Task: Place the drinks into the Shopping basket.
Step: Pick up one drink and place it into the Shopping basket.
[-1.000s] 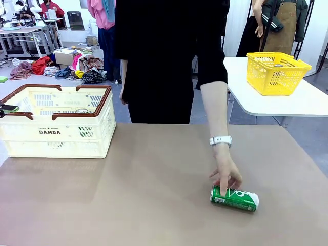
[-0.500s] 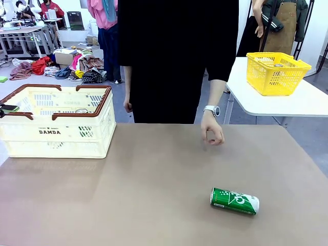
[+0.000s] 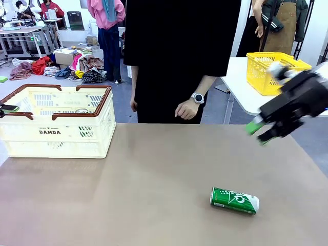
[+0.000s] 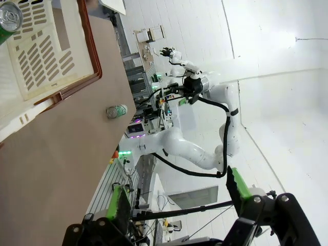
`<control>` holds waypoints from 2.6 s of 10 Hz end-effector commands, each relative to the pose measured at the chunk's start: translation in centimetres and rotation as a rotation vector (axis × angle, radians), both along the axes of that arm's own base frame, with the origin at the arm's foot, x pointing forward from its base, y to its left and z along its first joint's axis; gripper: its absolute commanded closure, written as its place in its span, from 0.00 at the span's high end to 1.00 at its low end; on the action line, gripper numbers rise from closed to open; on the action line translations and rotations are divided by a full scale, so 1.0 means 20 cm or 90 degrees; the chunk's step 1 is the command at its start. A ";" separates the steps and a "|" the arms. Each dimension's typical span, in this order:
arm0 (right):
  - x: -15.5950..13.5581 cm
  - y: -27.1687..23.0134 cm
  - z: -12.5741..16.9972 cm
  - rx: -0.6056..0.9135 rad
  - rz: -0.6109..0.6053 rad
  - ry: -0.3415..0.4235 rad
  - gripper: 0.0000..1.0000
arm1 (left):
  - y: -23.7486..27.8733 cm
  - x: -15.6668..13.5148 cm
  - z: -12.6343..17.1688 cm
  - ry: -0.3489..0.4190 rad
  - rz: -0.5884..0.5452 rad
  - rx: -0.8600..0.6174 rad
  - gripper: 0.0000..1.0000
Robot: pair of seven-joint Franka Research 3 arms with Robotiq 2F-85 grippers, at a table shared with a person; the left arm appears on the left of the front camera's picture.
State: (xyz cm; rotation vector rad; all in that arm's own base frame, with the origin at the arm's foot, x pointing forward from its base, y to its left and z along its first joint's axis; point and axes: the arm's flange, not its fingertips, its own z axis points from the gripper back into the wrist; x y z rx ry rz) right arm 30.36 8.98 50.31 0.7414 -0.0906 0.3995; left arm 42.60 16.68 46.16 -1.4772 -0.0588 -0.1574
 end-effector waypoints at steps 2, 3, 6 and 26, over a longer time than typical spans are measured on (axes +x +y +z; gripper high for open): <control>0.03 0.15 -0.06 -0.148 0.095 -0.024 1.00 | 0.00 -0.02 0.02 0.004 -0.001 -0.007 1.00; 0.00 0.06 0.02 -0.125 0.062 -0.062 1.00 | 0.00 -0.02 0.02 0.004 -0.001 -0.007 1.00; -0.01 0.18 -0.07 -0.126 0.110 -0.023 1.00 | 0.00 -0.02 0.02 0.004 -0.001 -0.007 1.00; -0.11 0.24 -0.46 -0.184 0.780 -0.472 1.00 | 0.00 -0.02 0.02 0.004 -0.001 -0.007 1.00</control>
